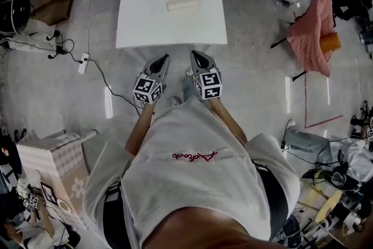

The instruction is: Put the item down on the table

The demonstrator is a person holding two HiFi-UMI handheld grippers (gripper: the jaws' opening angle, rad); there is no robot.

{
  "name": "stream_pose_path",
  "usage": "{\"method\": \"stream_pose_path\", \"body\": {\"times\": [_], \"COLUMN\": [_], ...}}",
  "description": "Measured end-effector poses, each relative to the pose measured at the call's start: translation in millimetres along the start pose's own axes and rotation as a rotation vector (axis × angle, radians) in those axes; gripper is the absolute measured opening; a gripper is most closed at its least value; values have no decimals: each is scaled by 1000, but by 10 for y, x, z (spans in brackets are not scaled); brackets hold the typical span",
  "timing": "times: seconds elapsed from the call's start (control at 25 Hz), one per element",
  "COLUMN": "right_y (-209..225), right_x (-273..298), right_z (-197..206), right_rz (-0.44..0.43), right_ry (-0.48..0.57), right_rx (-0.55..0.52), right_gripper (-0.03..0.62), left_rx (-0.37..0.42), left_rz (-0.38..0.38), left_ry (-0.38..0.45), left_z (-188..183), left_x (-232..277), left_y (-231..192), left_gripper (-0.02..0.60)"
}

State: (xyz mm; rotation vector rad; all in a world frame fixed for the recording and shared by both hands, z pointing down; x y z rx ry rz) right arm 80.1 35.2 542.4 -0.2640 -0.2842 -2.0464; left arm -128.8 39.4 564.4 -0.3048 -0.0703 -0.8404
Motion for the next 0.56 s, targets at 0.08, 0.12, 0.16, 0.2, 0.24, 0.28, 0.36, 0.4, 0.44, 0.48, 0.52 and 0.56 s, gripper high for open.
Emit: {"method": "stream_pose_path", "body": {"times": [0.08,0.12,0.16,0.2,0.24,0.28,0.36,0.4,0.44,0.48,0.52,0.56], "right_y": [-19,-50,-96,-138,-156,-143,-53,-2,40,73,99,123], "right_x": [-29,-38,-48,-58,-69,-82,-105,-115,-125,-136,-147,-158], "right_z": [-3,-6,-4,0,3,6,13,14,16,21,29,39], "right_rz": [-2,-3,-3,-2,-1,0,2,4,6,7,9,10], "right_ry": [3,4,5,6,5,4,5,7,8,8,6,5], "right_rx": [-5,-7,-10,-11,-12,-11,-9,-8,-7,-5,-3,-1], "right_gripper": [-6,-6,-6,-6,-6,-6,-6,-6,-6,-6,-6,-6], "left_rx": [3,4,4,4,2,0,-2,1,3,5,7,8], "left_rz": [-5,-7,-7,-5,-3,-1,4,7,9,10,10,10], "left_ry": [7,11,15,17,18,18,16,16,16,16,16,15], "left_z": [-13,-20,-22,-18,-9,2,13,10,8,7,8,11], "left_x": [-31,-61,-100,-136,-152,-137,-44,5,44,72,92,109], "left_y": [16,14,7,3,9,32,104,134,156,174,190,205], "left_gripper": [12,12,12,12,12,12,12,12,12,12,12,12]}}
Point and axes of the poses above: the fingertips, and each gripper's own axes: x forward along the fingers, y to its right, z out of its underside, the point moved 10 cm from there along -x, backward along the fingers, and after that the axes turned 1 degree about -y, right-handed, at the moved point
